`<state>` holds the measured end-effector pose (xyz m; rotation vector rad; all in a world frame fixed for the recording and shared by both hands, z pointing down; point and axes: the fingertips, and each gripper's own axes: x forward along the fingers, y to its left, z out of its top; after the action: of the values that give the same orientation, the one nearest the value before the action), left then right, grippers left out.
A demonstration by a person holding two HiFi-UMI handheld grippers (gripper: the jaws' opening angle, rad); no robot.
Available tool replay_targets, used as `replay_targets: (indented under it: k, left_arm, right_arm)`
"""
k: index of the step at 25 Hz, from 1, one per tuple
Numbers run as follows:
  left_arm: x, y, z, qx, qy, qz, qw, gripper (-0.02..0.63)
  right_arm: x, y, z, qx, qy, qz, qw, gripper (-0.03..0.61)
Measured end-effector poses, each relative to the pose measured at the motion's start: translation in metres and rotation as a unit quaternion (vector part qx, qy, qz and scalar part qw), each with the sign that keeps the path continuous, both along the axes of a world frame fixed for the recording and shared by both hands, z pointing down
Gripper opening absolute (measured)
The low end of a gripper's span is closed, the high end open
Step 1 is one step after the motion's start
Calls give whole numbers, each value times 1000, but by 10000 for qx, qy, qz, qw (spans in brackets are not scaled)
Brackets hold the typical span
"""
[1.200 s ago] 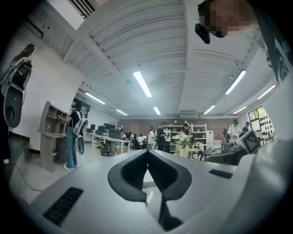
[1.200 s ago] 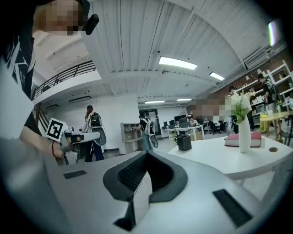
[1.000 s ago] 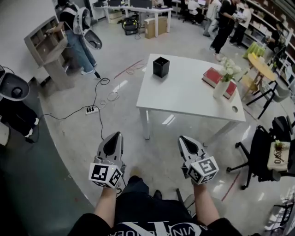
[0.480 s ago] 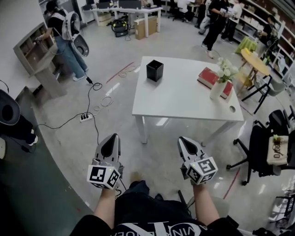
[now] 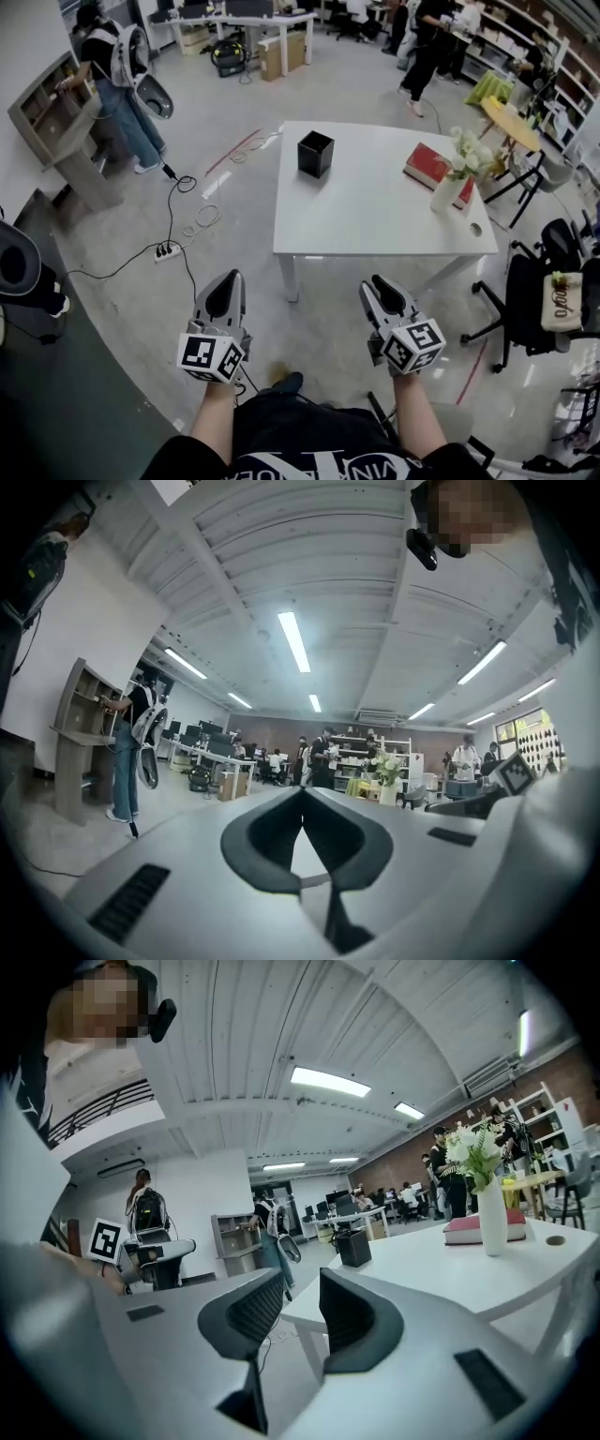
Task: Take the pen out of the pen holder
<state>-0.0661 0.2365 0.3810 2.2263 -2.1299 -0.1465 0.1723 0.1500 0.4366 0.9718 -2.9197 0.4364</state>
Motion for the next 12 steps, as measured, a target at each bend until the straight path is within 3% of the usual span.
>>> replay_targets:
  k: [12]
  left_arm:
    - [-56, -55, -8, 99, 22, 392, 9992, -12]
  right_arm:
    - [-43, -32, 1, -37, -136, 497, 9987, 164]
